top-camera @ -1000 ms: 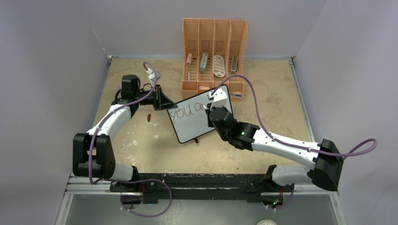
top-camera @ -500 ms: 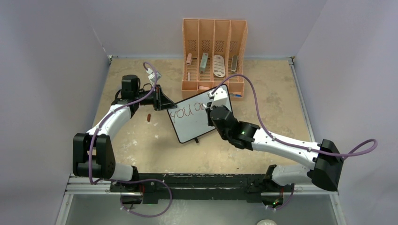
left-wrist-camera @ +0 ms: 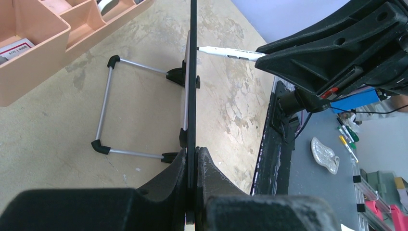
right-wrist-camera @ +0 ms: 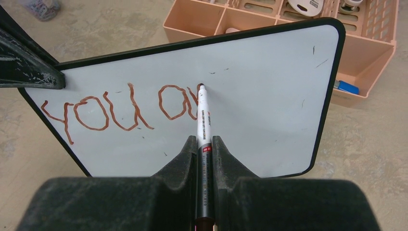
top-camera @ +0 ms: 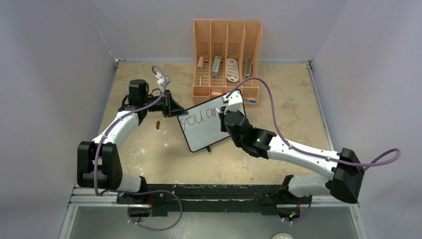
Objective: Write a sentence on the whiteboard
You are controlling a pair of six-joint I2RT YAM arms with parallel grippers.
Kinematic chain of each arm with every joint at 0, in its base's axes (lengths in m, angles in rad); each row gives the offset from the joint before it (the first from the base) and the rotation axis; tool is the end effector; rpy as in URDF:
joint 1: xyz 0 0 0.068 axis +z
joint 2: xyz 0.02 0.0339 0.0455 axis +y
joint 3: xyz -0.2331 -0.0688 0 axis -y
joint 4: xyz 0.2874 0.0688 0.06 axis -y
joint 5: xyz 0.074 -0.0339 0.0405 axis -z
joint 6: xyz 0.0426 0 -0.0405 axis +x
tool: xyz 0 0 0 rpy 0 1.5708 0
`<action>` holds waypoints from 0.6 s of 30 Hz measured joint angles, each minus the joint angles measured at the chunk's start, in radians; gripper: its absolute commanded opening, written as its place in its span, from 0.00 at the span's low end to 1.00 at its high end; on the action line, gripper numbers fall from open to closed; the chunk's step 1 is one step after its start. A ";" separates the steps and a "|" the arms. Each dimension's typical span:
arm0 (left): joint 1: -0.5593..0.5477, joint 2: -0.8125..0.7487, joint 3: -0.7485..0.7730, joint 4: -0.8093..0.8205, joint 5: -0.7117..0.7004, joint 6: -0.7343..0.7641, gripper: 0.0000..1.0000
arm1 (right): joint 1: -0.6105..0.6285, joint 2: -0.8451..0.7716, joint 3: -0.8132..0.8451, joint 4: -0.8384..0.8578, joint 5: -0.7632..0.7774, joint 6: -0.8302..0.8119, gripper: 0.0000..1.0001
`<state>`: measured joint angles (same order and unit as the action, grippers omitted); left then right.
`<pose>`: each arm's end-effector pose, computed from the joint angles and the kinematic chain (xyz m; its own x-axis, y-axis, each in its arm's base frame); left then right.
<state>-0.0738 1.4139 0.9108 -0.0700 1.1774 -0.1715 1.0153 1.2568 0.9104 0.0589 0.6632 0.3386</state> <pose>0.3364 -0.0643 0.2088 -0.6697 -0.0161 -0.7424 0.6981 0.3271 -0.6369 0.2026 0.2766 0.2636 -0.2600 0.0774 -0.9625 -0.2882 0.9451 0.1539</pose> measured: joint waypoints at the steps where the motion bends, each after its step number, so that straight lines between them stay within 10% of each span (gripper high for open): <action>1: 0.000 0.000 0.000 0.000 0.000 0.000 0.00 | -0.002 0.000 0.000 0.000 0.000 0.001 0.00; 18: 0.000 0.000 0.000 -0.003 -0.003 0.000 0.00 | -0.023 -0.074 -0.002 -0.016 -0.002 0.018 0.00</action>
<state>-0.0738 1.4139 0.9108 -0.0734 1.1744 -0.1715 0.9928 1.1828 0.9085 0.0425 0.6609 0.3565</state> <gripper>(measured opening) 0.032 0.115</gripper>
